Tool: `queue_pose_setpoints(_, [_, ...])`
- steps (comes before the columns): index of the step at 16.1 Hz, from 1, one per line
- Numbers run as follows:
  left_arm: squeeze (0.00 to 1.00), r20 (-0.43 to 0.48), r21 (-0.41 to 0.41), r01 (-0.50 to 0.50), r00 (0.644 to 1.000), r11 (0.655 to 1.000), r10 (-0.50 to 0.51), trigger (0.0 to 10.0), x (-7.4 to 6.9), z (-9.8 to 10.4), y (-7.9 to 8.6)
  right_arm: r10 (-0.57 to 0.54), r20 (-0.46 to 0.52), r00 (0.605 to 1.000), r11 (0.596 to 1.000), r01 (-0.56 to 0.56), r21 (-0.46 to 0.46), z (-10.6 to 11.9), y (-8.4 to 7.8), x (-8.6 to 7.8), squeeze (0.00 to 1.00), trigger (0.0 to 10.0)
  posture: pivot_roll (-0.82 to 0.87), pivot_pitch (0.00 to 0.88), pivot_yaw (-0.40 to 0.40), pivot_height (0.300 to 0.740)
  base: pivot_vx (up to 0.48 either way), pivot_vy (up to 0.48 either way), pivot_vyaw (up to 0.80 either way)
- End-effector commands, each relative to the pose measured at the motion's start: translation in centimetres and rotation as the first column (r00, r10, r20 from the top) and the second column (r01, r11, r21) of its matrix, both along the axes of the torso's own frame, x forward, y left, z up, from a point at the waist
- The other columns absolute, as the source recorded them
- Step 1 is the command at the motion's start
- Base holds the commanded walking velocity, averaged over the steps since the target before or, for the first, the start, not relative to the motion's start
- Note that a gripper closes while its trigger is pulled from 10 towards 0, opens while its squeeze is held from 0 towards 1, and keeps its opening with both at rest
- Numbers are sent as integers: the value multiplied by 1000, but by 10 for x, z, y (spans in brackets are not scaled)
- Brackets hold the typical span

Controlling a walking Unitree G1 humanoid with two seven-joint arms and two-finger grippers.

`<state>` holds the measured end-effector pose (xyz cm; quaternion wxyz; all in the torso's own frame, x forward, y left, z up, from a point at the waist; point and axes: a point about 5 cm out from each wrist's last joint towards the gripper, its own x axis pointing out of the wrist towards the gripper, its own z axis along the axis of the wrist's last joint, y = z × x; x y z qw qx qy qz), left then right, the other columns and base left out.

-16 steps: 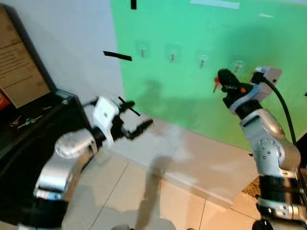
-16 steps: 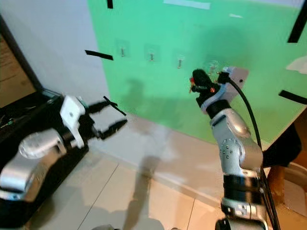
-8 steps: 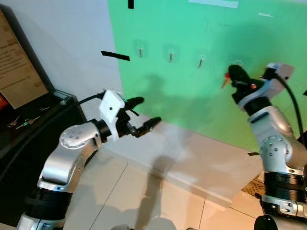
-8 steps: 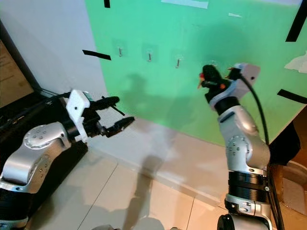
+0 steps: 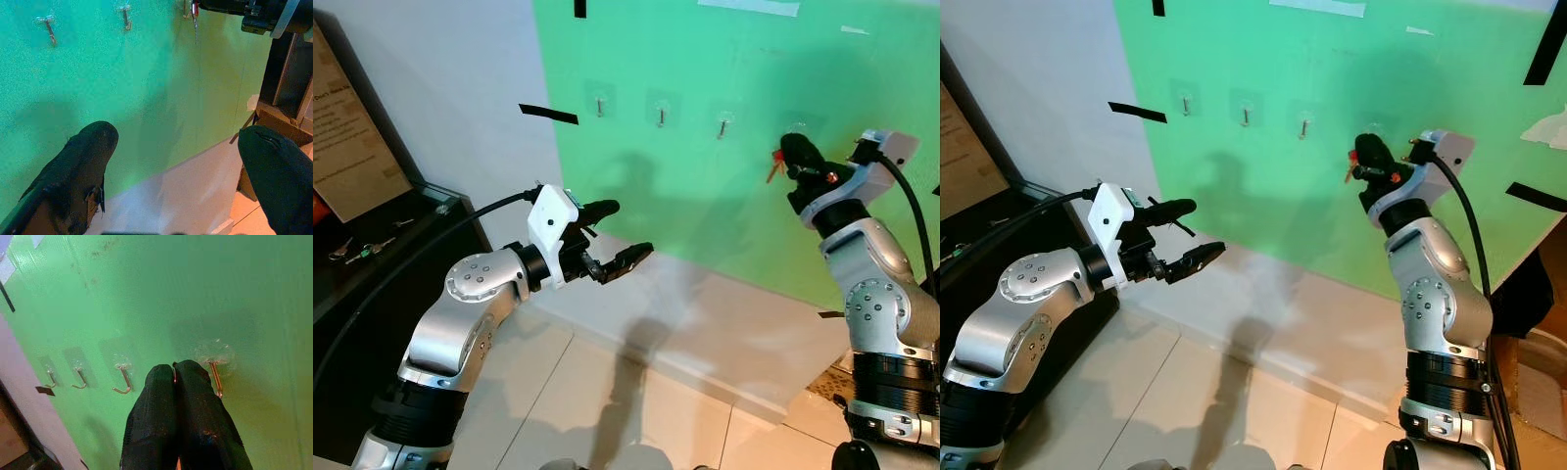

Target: Hang keys on a hook

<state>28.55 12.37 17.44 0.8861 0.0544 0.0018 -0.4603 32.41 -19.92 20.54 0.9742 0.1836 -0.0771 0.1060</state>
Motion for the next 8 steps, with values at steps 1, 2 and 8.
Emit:
queue_pose_setpoints(1, [0,-1,2,8,1000,1000,-8,10000,0,2,-1,5,-16,1000,1000,-5,11,-3,0,1,0,10000,-4,0,33,740,0,0,0])
queue_pose_setpoints(2, [0,-1,2,9,1000,1000,-9,10000,0,2,-1,-10,-19,1000,1000,11,5,-4,-1,2,0,10000,-5,0,33,740,0,0,0])
queue_pose_setpoints(8, [0,-1,5,19,1000,1000,-19,10000,-1,1,-2,-88,-33,996,995,90,43,-6,-14,5,0,10000,-7,0,33,740,0,0,0])
